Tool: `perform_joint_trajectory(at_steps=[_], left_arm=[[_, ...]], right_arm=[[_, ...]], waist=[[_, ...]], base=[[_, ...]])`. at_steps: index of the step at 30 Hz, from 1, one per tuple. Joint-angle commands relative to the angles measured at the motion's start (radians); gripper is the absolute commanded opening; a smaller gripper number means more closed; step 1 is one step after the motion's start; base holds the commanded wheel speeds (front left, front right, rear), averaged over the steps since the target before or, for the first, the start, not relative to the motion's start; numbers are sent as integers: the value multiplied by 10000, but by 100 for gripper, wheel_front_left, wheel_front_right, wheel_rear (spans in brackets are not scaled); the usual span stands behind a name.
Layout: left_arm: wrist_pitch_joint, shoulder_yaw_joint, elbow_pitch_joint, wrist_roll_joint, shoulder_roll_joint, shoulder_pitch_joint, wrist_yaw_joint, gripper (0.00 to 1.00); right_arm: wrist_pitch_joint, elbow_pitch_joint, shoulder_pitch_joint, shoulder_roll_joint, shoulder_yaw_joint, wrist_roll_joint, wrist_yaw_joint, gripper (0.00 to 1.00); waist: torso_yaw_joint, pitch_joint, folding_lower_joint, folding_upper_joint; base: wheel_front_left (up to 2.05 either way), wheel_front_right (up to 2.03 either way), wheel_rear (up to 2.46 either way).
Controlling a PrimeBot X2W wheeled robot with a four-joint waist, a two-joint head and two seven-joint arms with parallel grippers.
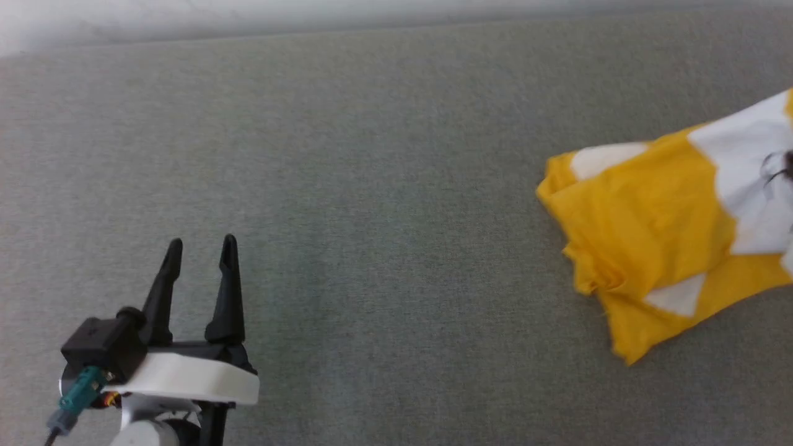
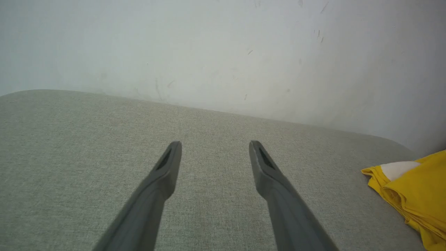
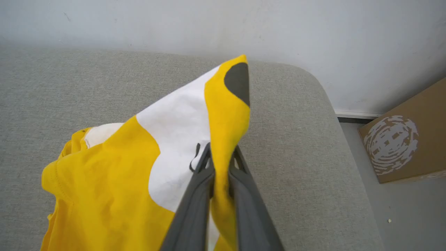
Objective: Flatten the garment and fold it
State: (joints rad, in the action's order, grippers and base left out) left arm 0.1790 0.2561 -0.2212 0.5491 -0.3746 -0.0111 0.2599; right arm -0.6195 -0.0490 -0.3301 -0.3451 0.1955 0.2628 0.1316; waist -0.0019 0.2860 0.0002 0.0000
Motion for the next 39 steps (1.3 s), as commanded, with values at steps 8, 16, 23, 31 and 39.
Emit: perform_joint_trajectory(at_steps=[8,16,23,31,39], left_arm=[[-344,-153,-651,-427,-412,-810,251,100],[-681,-150,-1046,-819,-733,-1595,330,100],[-683,-108,-1273,-1202,-862,-1968,462,100],[-606,-9,-1381,-1574,-964,-2084,592,100],[-366,-117,-1600,-1517,-777,-2126,778,100]], right_arm=[[-99,-16,-1112,-1539,577,-123,-9,0],[691,1247,-1860,-2342,1122,-491,-9,0],[1865,2749,-2410,-2729,1483,-1119,-9,0],[2747,4108,-2969,-2745,1482,-1560,-9,23],[3273,5076,-3359,-2612,1232,-1794,-9,100]], waist=[[-1186,1802,-2,0],[-1517,2893,-2,0],[-1532,3452,-2,0],[-1479,3691,-2,0],[-1400,3535,-2,0]], base=[[0,0,0],[0,0,0],[0,0,0],[0,0,0],[0,0,0]])
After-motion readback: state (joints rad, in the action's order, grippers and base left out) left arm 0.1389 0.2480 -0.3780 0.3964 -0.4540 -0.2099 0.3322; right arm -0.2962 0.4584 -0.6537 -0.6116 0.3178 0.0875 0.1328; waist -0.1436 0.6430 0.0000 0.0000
